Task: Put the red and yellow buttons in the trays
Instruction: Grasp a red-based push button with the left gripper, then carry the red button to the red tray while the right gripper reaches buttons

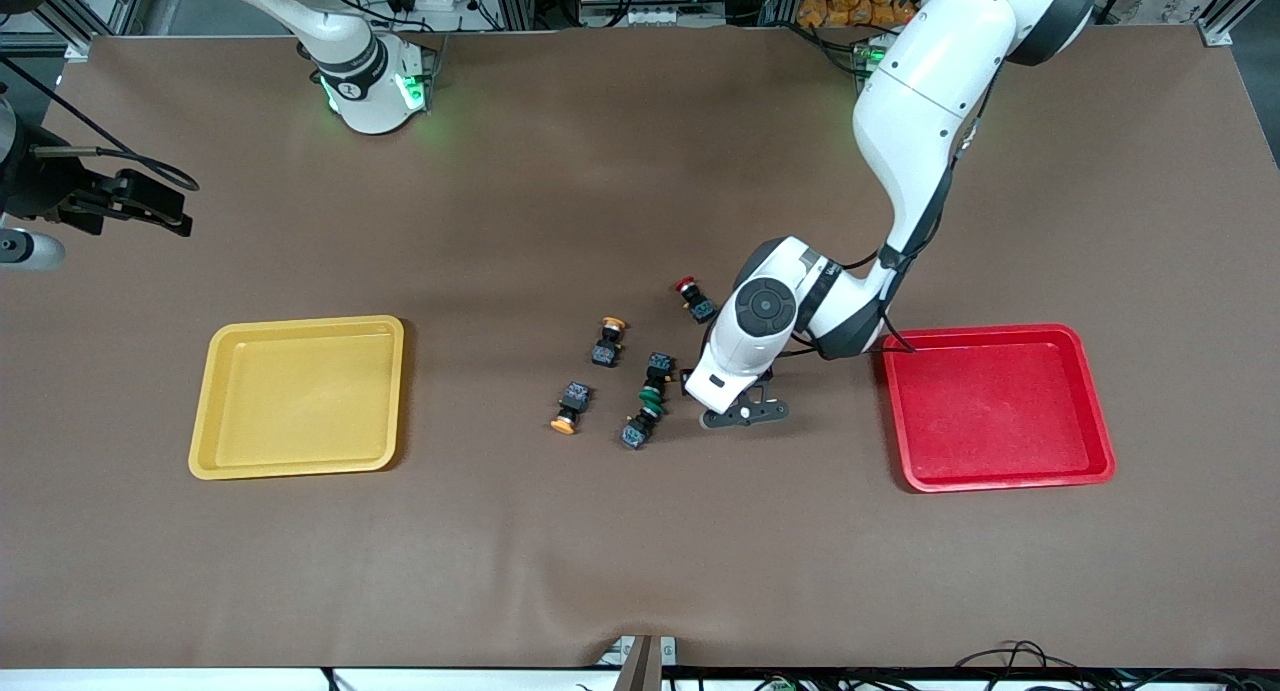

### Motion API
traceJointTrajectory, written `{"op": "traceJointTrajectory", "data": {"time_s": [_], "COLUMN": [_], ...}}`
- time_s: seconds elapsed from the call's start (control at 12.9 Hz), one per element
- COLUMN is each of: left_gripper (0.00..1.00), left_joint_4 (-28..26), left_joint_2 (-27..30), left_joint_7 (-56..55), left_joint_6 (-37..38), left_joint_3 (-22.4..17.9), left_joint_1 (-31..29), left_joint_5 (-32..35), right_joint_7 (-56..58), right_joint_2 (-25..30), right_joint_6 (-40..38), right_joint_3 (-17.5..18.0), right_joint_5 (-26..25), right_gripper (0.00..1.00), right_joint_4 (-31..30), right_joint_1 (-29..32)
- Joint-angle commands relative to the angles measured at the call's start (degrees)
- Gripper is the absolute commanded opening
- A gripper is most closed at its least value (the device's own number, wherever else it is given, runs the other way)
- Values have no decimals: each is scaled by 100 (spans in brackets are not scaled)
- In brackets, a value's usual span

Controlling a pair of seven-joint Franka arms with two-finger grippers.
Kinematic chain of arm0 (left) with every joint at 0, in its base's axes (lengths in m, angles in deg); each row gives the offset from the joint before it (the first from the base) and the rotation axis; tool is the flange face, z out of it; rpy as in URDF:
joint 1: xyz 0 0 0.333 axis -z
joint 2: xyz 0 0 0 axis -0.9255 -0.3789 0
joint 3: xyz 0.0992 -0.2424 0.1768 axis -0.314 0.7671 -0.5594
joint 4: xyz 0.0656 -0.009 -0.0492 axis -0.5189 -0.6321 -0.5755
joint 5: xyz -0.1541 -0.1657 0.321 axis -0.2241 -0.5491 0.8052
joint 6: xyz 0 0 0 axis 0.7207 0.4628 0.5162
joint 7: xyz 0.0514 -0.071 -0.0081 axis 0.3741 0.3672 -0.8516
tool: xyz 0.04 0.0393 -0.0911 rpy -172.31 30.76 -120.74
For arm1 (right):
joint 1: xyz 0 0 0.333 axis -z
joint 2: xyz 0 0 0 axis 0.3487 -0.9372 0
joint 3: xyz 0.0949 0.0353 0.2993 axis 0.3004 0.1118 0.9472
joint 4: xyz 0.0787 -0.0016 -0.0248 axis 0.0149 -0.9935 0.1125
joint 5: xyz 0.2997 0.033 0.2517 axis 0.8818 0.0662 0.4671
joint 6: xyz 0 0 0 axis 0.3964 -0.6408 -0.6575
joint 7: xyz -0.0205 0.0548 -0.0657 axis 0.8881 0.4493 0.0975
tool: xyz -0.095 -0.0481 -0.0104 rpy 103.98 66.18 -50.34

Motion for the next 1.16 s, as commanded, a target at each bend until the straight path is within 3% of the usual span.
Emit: {"op": "traceJointTrajectory", "data": {"time_s": [0.0,0.31,0.62,0.93,1.08], "left_gripper": [0,0,0,0,0], "left_joint_4": [-37,7,78,-1,-368], "left_joint_2": [153,390,749,1268,1689], "left_joint_7": [-197,-206,48,716,796], "left_joint_6": [298,606,1098,1686,1855], "left_joint_3": [-5,4,-5,56,65], "left_joint_1": [-13,-49,-241,-733,-891], "left_joint_5": [152,143,170,170,161], "right_joint_7": [12,-85,-936,-2112,-2579], "right_joint_2": [2,-138,-515,-604,-831], "right_joint_6": [26,456,1080,2431,2925], "right_joint_3": [51,78,147,639,710], "right_joint_5": [2,318,319,319,319], "right_gripper": [100,100,100,100,100], "right_joint_4": [28,-16,-182,-1051,-1237], "right_joint_1": [30,-119,-549,-612,-786]}}
